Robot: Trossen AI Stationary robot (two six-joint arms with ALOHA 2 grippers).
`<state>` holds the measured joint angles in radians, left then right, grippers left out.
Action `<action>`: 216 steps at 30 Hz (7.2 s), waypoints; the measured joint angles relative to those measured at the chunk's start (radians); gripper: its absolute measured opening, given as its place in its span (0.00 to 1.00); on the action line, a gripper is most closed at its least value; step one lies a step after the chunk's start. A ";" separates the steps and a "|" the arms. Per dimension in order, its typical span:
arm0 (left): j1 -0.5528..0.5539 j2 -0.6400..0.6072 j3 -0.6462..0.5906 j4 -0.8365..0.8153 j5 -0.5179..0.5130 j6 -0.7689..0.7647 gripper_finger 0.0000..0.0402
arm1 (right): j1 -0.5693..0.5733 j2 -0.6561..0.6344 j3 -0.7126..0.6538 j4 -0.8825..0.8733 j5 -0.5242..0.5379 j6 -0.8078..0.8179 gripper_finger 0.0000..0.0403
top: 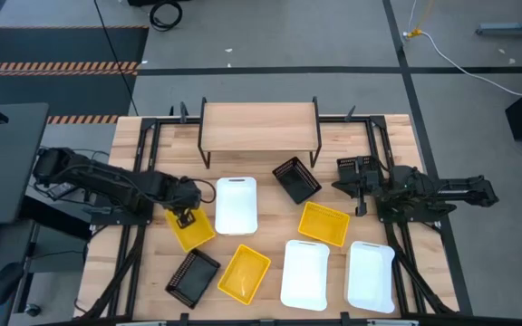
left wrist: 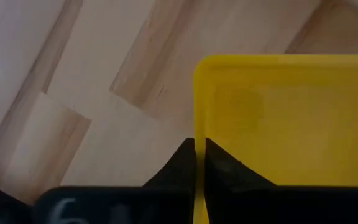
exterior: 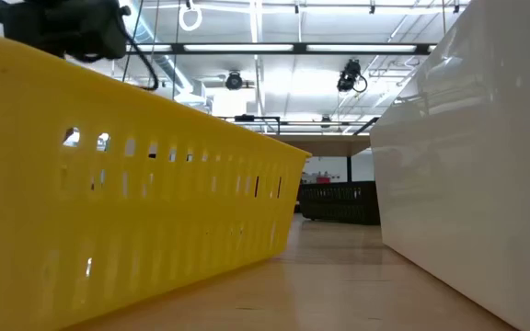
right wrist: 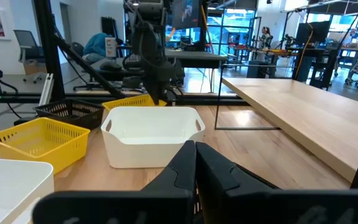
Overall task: Stack baskets on shelf by color
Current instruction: Put the left yellow basket on the shelf, then put the bottom black basket on the shelf
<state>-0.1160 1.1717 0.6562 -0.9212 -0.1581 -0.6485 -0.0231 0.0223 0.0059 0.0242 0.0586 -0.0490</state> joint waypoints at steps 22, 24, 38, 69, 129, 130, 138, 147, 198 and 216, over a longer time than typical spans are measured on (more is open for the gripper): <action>0.287 0.000 0.589 -0.184 -0.129 0.684 0.03 | 0.000 0.000 0.000 0.000 0.000 0.001 0.03; 0.320 0.000 0.617 -0.175 -0.128 0.745 0.03 | 0.000 0.000 0.000 0.000 0.000 0.001 0.03; 0.531 0.051 0.636 0.060 -0.100 1.038 0.04 | 0.000 0.000 0.000 0.000 0.000 0.007 0.03; 0.690 0.168 0.634 0.324 -0.156 1.295 0.12 | 0.000 0.000 0.000 -0.001 -0.005 0.030 0.03; 0.478 0.343 0.629 0.063 -0.221 1.004 0.33 | 0.000 0.000 0.000 -0.001 -0.007 0.047 0.03; 0.478 0.340 0.629 0.056 -0.221 0.999 0.33 | 0.000 0.000 0.000 -0.001 -0.008 0.047 0.03; 0.476 0.340 0.629 -0.014 -0.222 0.970 0.29 | 0.000 0.000 0.000 -0.002 -0.007 0.048 0.03; 0.471 0.340 0.629 -0.058 -0.222 0.921 0.29 | 0.000 0.000 0.000 -0.001 -0.007 0.047 0.03; 0.091 0.297 0.849 -0.203 -0.157 0.682 0.29 | 0.000 0.000 0.000 -0.001 -0.007 0.050 0.03; -0.363 0.316 0.648 -0.362 -0.120 0.480 0.29 | 0.001 0.000 0.000 0.004 -0.008 0.057 0.03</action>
<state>-0.4787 1.4879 1.3038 -1.2834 -0.2776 -0.1687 -0.0223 0.0222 0.0059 0.0280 0.0509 0.0082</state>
